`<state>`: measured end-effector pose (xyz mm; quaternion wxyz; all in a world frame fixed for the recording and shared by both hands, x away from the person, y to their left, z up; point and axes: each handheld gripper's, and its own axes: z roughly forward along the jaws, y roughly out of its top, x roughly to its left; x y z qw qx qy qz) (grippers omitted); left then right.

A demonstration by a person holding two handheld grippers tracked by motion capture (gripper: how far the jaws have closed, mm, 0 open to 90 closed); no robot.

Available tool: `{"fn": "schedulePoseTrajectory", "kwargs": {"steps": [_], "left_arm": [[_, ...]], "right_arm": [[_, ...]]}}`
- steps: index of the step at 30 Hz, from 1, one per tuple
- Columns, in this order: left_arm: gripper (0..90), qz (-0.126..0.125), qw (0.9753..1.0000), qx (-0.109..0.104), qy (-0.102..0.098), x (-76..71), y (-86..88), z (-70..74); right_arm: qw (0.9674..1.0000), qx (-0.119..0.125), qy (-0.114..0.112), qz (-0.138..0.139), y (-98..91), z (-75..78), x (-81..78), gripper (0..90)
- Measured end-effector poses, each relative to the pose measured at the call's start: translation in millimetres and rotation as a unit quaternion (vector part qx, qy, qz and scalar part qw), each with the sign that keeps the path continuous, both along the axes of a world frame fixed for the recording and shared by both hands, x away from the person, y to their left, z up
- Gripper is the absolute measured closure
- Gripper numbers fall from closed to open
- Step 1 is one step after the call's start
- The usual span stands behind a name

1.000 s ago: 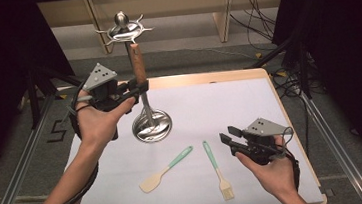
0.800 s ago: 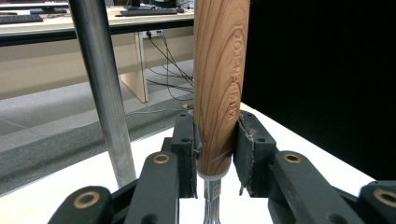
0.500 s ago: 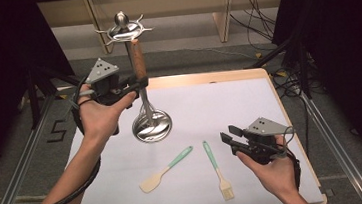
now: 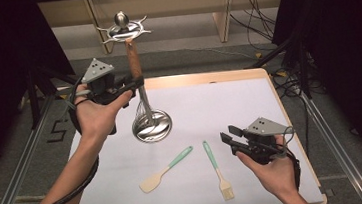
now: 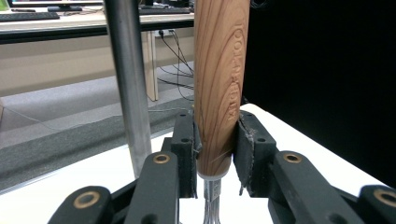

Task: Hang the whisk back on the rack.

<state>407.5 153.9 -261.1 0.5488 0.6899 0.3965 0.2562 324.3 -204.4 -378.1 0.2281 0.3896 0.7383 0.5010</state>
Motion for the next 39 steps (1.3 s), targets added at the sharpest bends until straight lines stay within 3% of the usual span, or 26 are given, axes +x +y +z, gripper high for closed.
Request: {"fn": "schedulePoseTrajectory", "kwargs": {"steps": [4,6,10,17,18,20,25,29,30,31,32,34,36,39], "left_arm": [[70.5,0.006,1.0000,-0.002,-0.002,1.4,1.2,-0.8],[70.4,0.006,1.0000,-0.001,-0.002,2.3,1.9,-1.3],[70.4,0.009,1.0000,-0.002,-0.002,3.8,1.9,-3.0],[70.1,0.008,1.0000,-0.002,-0.002,5.6,2.3,-7.3],[70.1,0.008,1.0000,-0.001,-0.003,5.5,2.4,-7.4],[70.0,0.006,1.0000,0.001,-0.003,5.5,2.9,-7.6],[61.4,0.001,0.9997,0.007,-0.022,2.1,6.4,-8.9],[57.8,-0.001,0.9992,0.015,-0.037,-7.1,12.0,-7.1],[58.5,0.000,0.9991,0.013,-0.040,-9.2,13.7,-5.7],[61.3,-0.003,0.9979,0.025,-0.059,-9.2,17.1,-2.9],[65.9,0.006,0.9980,0.025,-0.057,-12.2,18.9,0.0],[75.8,0.019,0.9975,0.026,-0.063,-13.7,22.0,5.3],[84.6,0.032,0.9972,0.017,-0.065,-14.3,24.7,10.3],[89.2,0.045,0.9968,-0.003,-0.066,-13.3,26.7,17.8]], "right_arm": [[0.9998,0.002,0.017,0.005,0.2,0.7,-1.2,61.8],[1.0000,0.004,0.006,0.001,0.8,-0.3,-0.6,61.8],[1.0000,0.004,0.006,0.002,0.2,-0.2,-0.6,61.8],[0.9997,0.009,0.021,-0.009,0.8,0.3,-3.3,61.7],[0.9999,0.007,0.014,-0.006,0.7,-0.4,-2.5,61.7],[0.9997,-0.001,0.026,0.002,-0.7,1.4,-3.2,61.7],[0.9995,0.001,0.032,0.000,-0.3,1.4,-4.0,61.3],[0.9999,-0.009,0.014,0.004,-2.4,1.0,-2.0,61.2],[0.9999,-0.008,0.014,0.004,-2.5,1.2,-2.1,61.2],[0.9999,-0.008,0.013,0.003,-2.4,1.2,-2.1,61.3],[1.0000,0.003,0.006,-0.002,-0.6,-0.1,-1.5,61.4],[0.9998,0.007,0.016,-0.010,0.2,0.8,-3.6,61.5],[0.9998,0.007,0.016,-0.011,0.7,0.9,-3.8,61.6],[0.9997,-0.002,0.025,-0.003,-0.6,1.7,-4.0,61.8]]}}
